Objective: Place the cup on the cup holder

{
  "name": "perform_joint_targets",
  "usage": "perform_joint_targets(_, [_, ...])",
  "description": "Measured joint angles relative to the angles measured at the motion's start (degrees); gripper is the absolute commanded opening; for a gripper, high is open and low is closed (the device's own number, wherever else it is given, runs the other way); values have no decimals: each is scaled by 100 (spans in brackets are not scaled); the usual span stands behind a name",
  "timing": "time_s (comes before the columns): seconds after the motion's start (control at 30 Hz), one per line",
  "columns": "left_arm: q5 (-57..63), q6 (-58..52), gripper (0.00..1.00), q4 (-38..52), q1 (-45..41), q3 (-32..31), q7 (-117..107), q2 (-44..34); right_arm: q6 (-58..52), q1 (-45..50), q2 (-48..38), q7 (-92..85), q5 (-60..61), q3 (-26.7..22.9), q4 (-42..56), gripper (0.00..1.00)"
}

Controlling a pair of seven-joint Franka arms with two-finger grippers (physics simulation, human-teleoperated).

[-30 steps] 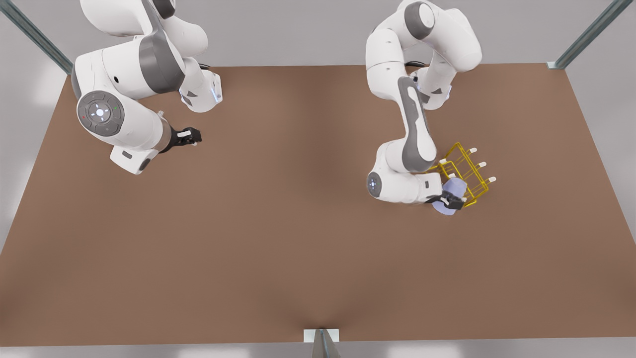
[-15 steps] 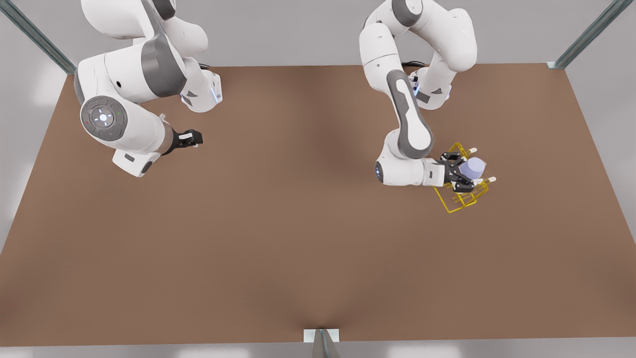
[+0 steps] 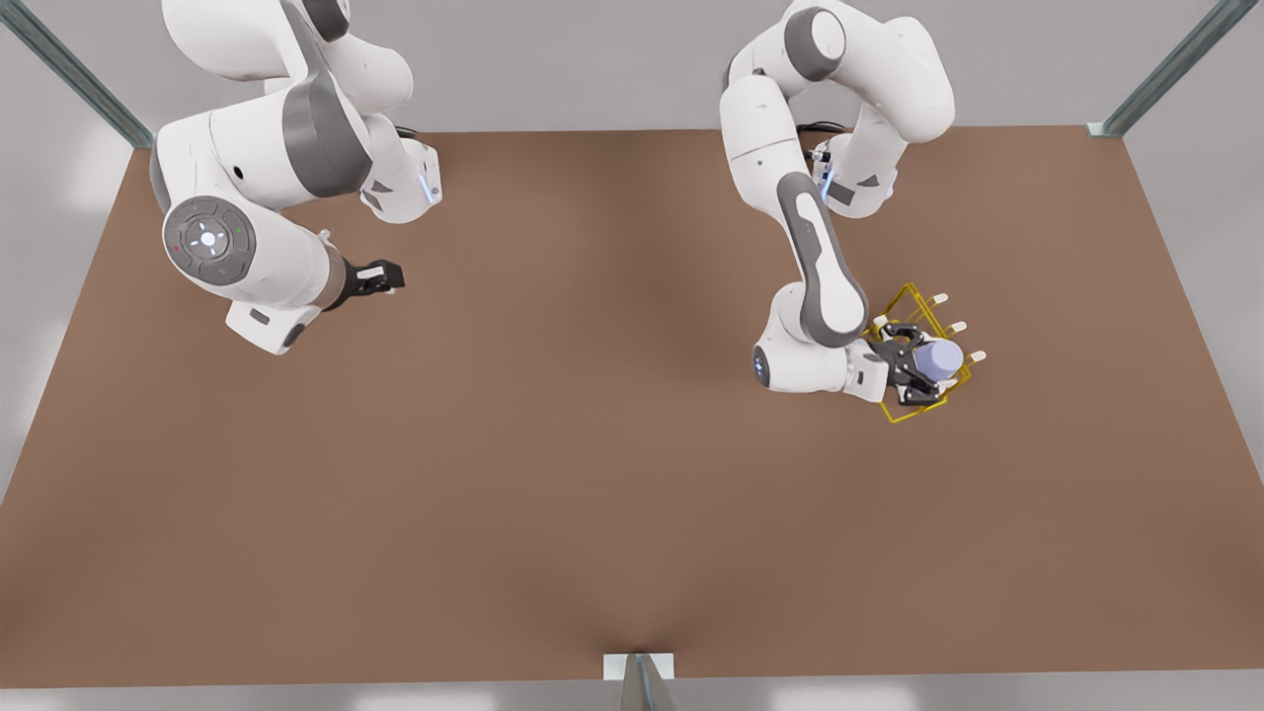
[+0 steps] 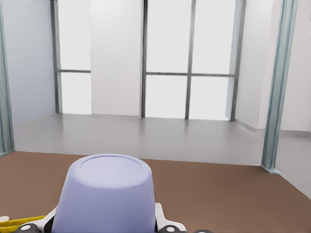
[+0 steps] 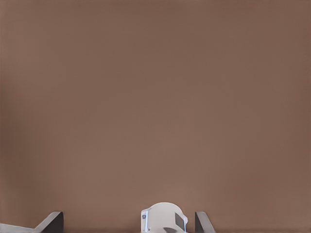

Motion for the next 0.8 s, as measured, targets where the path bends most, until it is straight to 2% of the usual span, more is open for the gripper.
perform_joint_targets(0.03, [5, 19, 100, -1, 9, -6, 19, 23, 0, 0, 0, 0, -1, 0, 0, 100])
perform_joint_targets(0.2, [27, 66, 100, 2, 15, 20, 110, -18, 0, 0, 0, 0, -5, 0, 0, 100])
perform_joint_targets(0.33, [-125, -103, 100, 103, -520, 425, 296, -751, 0, 0, 1, -2, -6, 0, 0, 100])
perform_joint_targets(0.37, [-361, -277, 100, 435, -582, 578, 408, -921, 0, 0, 1, -2, -8, 0, 0, 100])
perform_joint_targets(0.43, [-1499, -1178, 100, 2246, -201, 1162, 973, -1360, 0, 6, 0, 0, -23, -59, 9, 100])
perform_joint_targets(0.5, [-3056, -2301, 100, 3714, 738, 1838, 1912, -1595, 0, 7, 1, 3, -40, -87, 15, 100])
perform_joint_targets(0.53, [-3666, -2744, 100, 4121, 1319, 1746, 2409, -1850, 0, 10, 0, 5, -45, -92, 17, 100])
perform_joint_targets(0.57, [-3936, -3113, 100, 4712, 2446, 591, 2883, -2342, 0, 13, 0, 7, -48, -94, 17, 100])
perform_joint_targets(0.6, [-3823, -3357, 100, 5162, 3894, -1431, 3309, -2871, 0, 12, 0, 8, -51, -95, 17, 100])
perform_joint_targets(0.63, [-3396, -3441, 100, 5150, 5428, -3875, 3664, -3368, 0, 12, 0, 8, -53, -96, 17, 100])
perform_joint_targets(0.67, [-2916, -3389, 100, 4748, 6607, -5841, 3961, -3788, 0, 10, 0, 9, -54, -96, 18, 100])
perform_joint_targets(0.7, [-2565, -3304, 100, 4368, 7269, -7063, 4199, -4056, 0, 9, 0, 10, -56, -96, 18, 100])
perform_joint_targets(0.73, [-2381, -3251, 100, 4186, 7574, -7729, 4416, -4196, 0, 9, 0, 11, -56, -96, 18, 100])
perform_joint_targets(0.8, [-2168, -3365, 100, 4315, 7847, -8245, 4880, -4292, 0, 9, 0, 12, -54, -96, 18, 100])
